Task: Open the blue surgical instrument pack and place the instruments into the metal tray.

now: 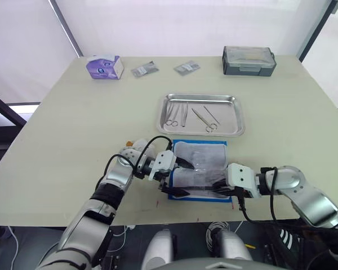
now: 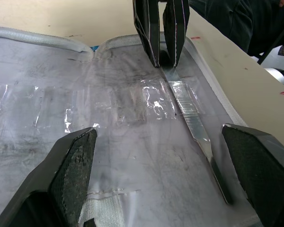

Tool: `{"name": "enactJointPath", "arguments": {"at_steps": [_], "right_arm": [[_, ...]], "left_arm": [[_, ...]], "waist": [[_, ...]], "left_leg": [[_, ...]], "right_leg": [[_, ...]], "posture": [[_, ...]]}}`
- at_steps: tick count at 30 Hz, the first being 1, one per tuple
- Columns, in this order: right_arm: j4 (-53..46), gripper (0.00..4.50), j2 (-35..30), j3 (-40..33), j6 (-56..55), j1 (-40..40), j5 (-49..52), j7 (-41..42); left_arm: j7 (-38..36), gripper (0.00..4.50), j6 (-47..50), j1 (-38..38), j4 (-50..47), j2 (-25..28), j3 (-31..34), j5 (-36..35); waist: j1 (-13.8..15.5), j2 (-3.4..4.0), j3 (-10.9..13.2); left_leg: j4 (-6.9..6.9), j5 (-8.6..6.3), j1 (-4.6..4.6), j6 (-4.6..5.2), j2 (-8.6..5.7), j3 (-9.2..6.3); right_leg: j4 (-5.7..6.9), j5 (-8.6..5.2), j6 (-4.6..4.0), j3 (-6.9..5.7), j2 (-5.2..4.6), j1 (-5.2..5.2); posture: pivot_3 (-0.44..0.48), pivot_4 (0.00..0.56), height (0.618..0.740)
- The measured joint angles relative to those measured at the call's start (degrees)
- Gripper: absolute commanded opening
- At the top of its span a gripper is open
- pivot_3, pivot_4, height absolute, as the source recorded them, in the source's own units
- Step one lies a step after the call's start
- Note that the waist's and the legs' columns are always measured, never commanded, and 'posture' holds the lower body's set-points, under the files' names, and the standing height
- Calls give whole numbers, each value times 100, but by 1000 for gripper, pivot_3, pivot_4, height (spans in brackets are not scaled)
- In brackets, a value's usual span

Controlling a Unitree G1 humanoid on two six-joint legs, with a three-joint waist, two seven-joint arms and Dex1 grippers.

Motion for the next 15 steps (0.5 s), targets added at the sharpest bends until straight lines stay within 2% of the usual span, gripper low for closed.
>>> {"name": "enactJointPath", "arguments": {"at_steps": [15], "right_arm": [[-252, 54, -129, 26, 221, -118, -43, 28]], "left_arm": [[-2, 4500, -1, -11, 0, -14, 0, 0]], "waist": [[-3, 0, 8]], "left_leg": [[0, 0, -3, 0, 0, 0]], "right_leg": [[0, 0, 1, 0, 0, -2]], "posture": [[0, 150, 727]]}}
